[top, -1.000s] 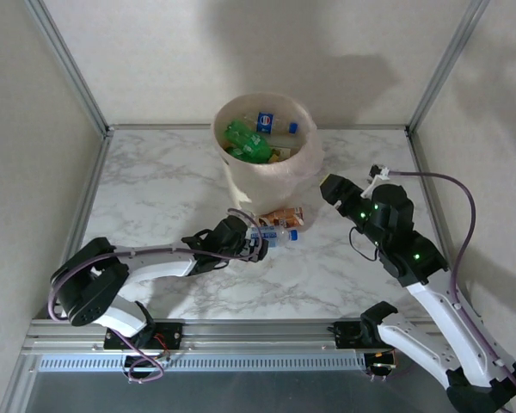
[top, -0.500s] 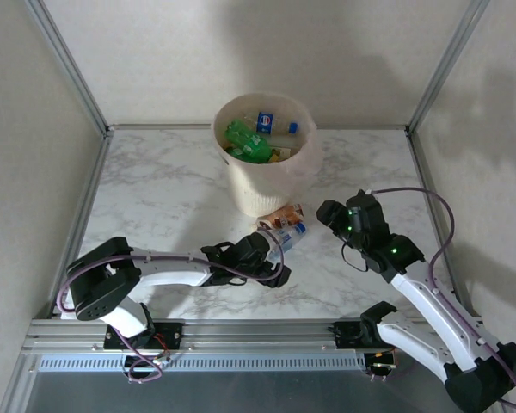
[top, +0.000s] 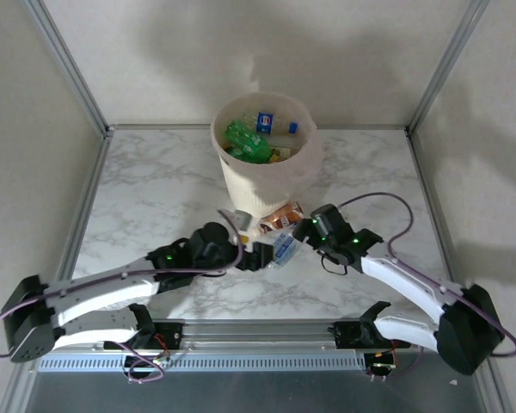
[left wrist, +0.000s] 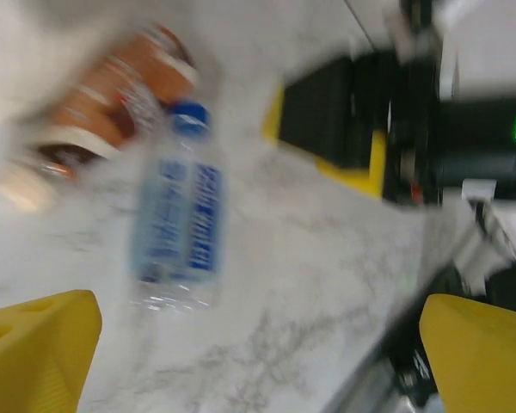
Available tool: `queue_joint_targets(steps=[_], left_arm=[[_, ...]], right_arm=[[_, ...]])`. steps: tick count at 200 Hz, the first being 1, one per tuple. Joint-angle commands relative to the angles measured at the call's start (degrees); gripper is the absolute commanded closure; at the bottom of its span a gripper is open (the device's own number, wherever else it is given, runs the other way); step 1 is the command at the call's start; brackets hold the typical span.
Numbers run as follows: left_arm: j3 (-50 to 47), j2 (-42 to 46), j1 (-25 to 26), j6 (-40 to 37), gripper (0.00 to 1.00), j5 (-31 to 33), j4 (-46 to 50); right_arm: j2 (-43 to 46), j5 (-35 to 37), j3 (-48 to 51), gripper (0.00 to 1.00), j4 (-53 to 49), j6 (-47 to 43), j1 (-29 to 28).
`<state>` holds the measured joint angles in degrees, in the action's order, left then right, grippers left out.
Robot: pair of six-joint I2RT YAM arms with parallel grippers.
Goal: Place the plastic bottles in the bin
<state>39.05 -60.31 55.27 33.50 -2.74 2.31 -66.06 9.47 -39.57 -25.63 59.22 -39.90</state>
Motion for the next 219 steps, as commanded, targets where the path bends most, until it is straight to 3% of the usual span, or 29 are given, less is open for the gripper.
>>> queue_joint_targets(steps=[1, 30, 81, 144, 176, 219], left_arm=[[-2.75, 3.68, -3.85, 6.61, 0.05, 13.13, 10.75], [-5.2, 7.06, -6.95, 8.32, 0.05, 14.61, 11.26], [-7.19, 7.46, -7.45, 8.43, 0.06, 13.73, 9.85], [-7.98, 7.38, -7.54, 6.58, 0.06, 15.35, 10.63], [-8.01, 6.19, -7.54, 5.55, 0.07, 15.05, 10.52], [-8.0, 4.21, -7.21, 4.48, 0.08, 14.67, 9.49]], right_arm=[[-4.8, 3.12, -3.83, 0.02, 2.51, 1.59, -4.79], [-11.68, 5.05, -6.3, 0.01, 3.37, 3.77, -8.55], [-20.98, 9.49, -12.6, 0.04, -1.69, 5.3, -12.22], [-24.89, 10.16, -11.34, 0.22, -1.24, 7.26, -13.21], [-22.36, 11.06, -8.97, 0.38, -1.63, 8.18, -13.36], [-17.77, 11.68, -5.25, 0.5, -2.71, 8.71, -13.36]])
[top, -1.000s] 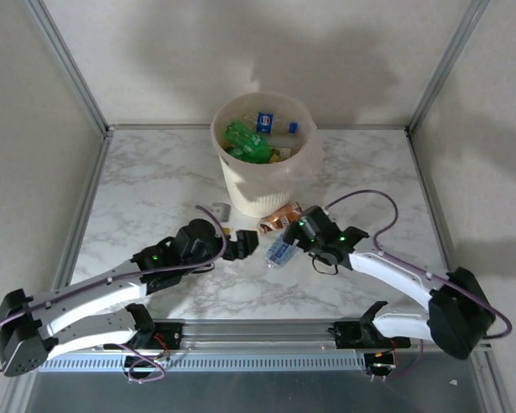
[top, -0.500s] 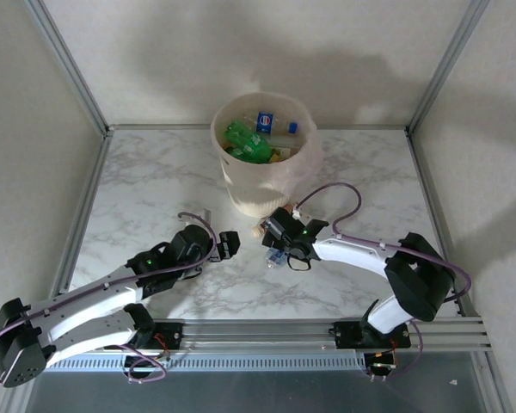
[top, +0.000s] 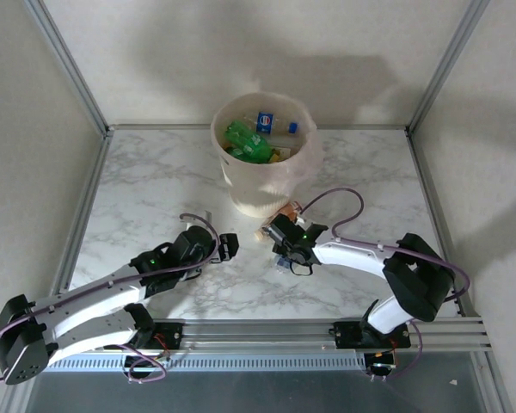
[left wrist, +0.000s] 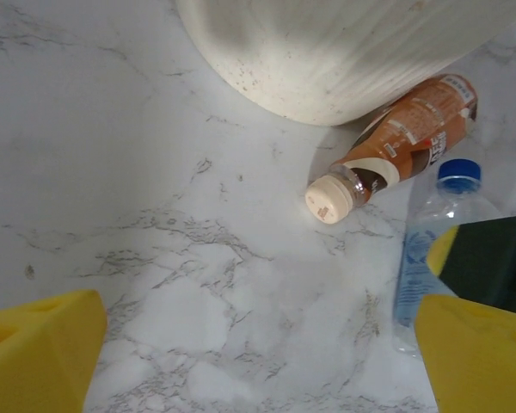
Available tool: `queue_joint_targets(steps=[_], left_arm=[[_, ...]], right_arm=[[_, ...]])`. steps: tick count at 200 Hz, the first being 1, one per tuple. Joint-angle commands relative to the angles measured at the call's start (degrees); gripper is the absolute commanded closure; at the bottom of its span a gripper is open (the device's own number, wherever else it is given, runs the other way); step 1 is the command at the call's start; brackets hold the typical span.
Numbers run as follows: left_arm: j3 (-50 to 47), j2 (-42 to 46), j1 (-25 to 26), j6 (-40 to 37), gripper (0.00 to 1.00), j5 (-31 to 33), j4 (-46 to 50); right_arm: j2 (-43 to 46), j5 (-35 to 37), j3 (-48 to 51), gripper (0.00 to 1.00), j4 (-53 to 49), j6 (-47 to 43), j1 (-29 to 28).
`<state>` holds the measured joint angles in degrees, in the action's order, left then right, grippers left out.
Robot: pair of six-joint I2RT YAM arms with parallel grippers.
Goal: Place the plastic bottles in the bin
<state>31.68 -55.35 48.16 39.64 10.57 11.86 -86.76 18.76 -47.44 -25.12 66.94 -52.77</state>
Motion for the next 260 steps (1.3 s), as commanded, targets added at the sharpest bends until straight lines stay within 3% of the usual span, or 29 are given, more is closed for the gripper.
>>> queue_joint_targets(steps=[1, 61, 90, 113, 142, 189, 219, 260], left_arm=[[-0.6, -0.78, -0.1, -1.66, 0.08, 1.33, -0.07], [-0.47, -2.49, 0.95, -2.8, 0.08, 0.56, -1.03], [-0.09, -2.96, 1.58, -3.4, 0.07, 0.76, -1.31], [0.1, -3.26, 1.75, -3.69, 0.07, 0.61, -2.01], [0.56, -4.7, 2.36, -3.78, 0.07, 0.24, -2.88], [1.28, -5.57, 3.34, -3.78, 0.08, 0.64, -2.38], [1.27, -4.77, 3.44, -3.6, 0.08, 0.86, -2.01], [0.95, -4.63, 3.47, -4.04, 0.07, 0.87, -2.02]], right_arm=[[3.1, 2.41, 2.7, 0.5, -3.24, 1.0, -0.49], [18.1, 7.47, 1.74, 0.51, -14.31, 0.78, -0.47], [26.93, 14.31, -7.23, 0.49, -26.7, -0.43, -0.14], [28.3, 18.03, -18.7, 0.49, -32.04, -5.48, 1.26], [25.15, 17.94, -32.77, 0.48, -27.84, -16.73, 3.38], [11.69, 14.7, -53.54, 0.47, -18.99, -30.17, 7.96], [2.48, 8.51, -63.25, 0.47, -17.47, -32.97, 12.64], [-5.65, 2.57, -68.28, 0.47, -16.22, -35.25, 17.18]])
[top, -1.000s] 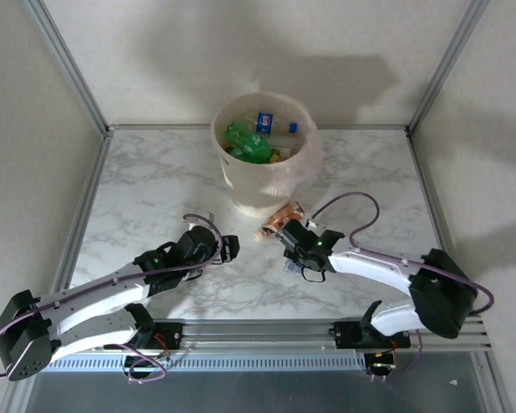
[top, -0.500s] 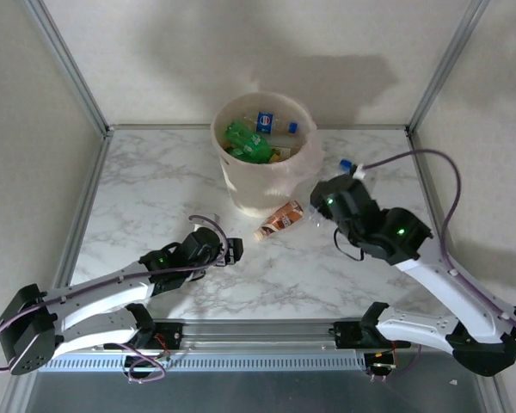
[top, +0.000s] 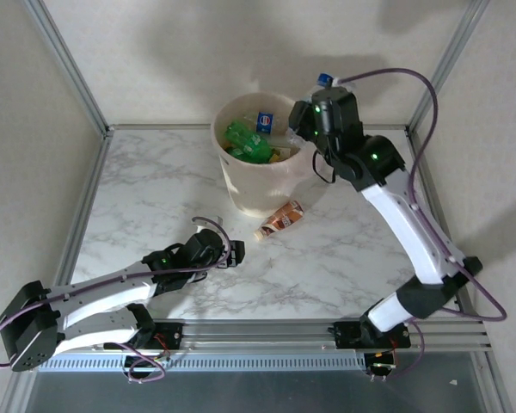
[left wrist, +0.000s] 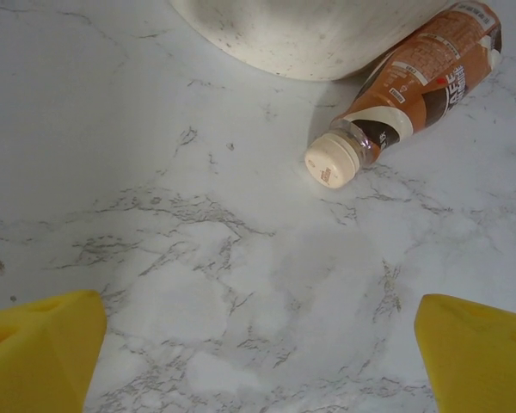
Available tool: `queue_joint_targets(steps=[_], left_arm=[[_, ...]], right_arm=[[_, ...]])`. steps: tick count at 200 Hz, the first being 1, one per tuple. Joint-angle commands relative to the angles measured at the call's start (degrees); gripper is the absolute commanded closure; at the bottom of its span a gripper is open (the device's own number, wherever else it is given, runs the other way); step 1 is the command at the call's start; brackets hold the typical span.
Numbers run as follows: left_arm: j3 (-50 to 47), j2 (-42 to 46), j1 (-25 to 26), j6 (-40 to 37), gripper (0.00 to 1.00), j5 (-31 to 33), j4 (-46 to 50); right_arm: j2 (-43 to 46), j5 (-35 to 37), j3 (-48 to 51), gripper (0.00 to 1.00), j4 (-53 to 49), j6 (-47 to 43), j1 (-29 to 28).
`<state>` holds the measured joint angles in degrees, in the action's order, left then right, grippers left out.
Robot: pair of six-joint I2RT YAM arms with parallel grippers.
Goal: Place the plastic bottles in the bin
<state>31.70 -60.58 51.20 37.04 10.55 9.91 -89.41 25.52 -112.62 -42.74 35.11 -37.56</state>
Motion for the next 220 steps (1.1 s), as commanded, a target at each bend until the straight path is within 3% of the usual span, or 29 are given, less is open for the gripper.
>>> queue_joint_targets(steps=[1, 55, 81, 105, 141, 182, 220], left_arm=[[0.91, 0.57, 0.46, -1.48, 0.07, 0.89, -0.11], [1.15, -0.77, 0.47, -2.23, 0.07, 0.71, -0.98], [1.48, -1.28, 0.43, -2.54, 0.07, 0.92, -1.0], [1.86, -1.6, 0.41, -2.34, 0.08, 1.58, -1.19], [2.76, -2.16, 0.37, -3.14, 0.07, 1.24, -3.03], [1.75, -2.01, 0.5, -6.95, 0.06, -3.36, -11.07], [2.21, -5.81, 1.09, -12.49, 0.03, -7.03, -16.55]], right_arm=[[-3.12, -4.35, -3.12, 0.47, 1.42, -3.45, 2.05], [-7.81, -8.54, -4.81, 0.44, 2.46, -4.19, 4.42], [-7.83, -8.97, -3.44, 0.36, 2.52, -3.73, 4.55], [-6.18, -9.01, -0.93, 0.23, 3.45, -3.21, 4.55], [-4.09, -8.02, 0.89, 0.16, 3.54, -2.55, 4.74], [1.56, -7.69, 4.85, 0.16, 4.62, -1.08, 4.69], [12.29, -7.29, 17.53, 0.16, 7.03, 1.8, 4.69]])
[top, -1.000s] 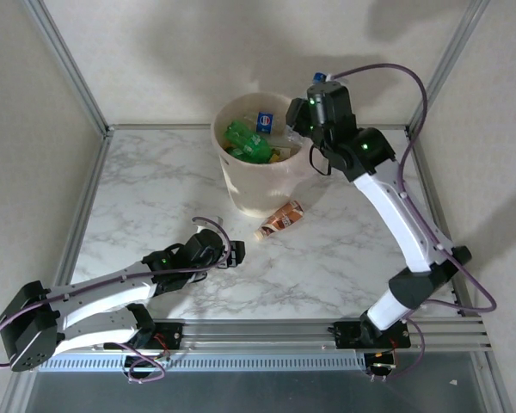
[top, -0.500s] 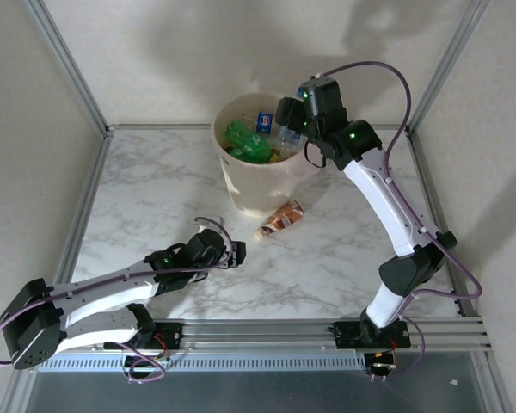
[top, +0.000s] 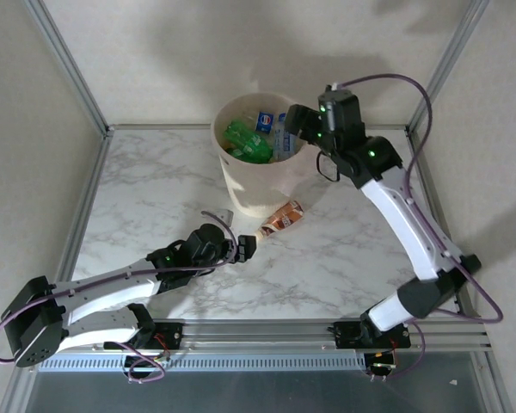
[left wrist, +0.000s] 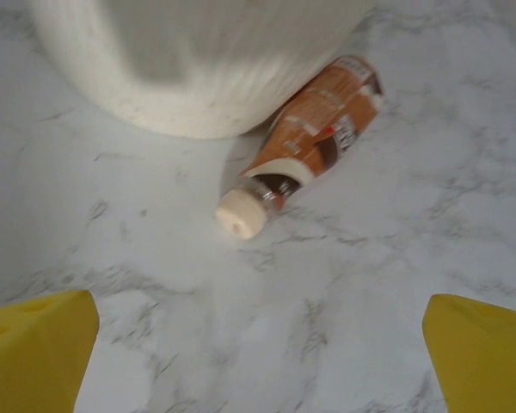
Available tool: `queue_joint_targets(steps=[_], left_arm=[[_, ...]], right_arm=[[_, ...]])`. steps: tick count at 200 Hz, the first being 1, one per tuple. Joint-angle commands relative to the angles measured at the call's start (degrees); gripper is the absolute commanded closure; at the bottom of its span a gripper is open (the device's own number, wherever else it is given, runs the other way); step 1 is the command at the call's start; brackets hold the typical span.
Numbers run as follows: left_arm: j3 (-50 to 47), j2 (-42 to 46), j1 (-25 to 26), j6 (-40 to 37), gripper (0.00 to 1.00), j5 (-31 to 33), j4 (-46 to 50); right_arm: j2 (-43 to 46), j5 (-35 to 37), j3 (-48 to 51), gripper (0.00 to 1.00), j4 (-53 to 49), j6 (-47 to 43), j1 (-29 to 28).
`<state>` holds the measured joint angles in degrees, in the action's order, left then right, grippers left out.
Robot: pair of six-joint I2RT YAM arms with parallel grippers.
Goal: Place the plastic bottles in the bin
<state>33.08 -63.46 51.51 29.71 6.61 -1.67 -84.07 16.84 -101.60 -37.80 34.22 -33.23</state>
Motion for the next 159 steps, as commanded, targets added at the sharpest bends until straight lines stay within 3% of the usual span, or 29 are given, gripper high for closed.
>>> queue_joint_targets(steps=[1, 29, 72, 112, 159], left_arm=[[0.88, -3.08, 0.79, -5.36, 0.03, -3.14, -4.94], [2.34, -8.13, 0.87, -9.54, 0.03, -5.59, -5.68], [3.46, -16.98, 0.83, -11.35, 0.02, -4.25, -8.17], [5.24, -21.98, 0.27, -15.94, 0.0, -4.1, -10.78], [8.9, -29.63, 0.13, -17.01, 0.01, -0.32, -9.27]], right_arm=[[7.28, 1.41, 6.95, 0.16, 2.15, 2.78, 0.36], [16.89, 2.27, 18.99, 0.17, 2.82, 5.66, 0.31], [27.23, 2.99, 33.05, 0.17, 1.08, 10.0, 0.36], [33.65, 1.54, 41.01, 0.18, 0.37, 13.17, 0.36], [37.02, 0.93, 43.41, 0.18, -0.81, 14.13, 0.36]])
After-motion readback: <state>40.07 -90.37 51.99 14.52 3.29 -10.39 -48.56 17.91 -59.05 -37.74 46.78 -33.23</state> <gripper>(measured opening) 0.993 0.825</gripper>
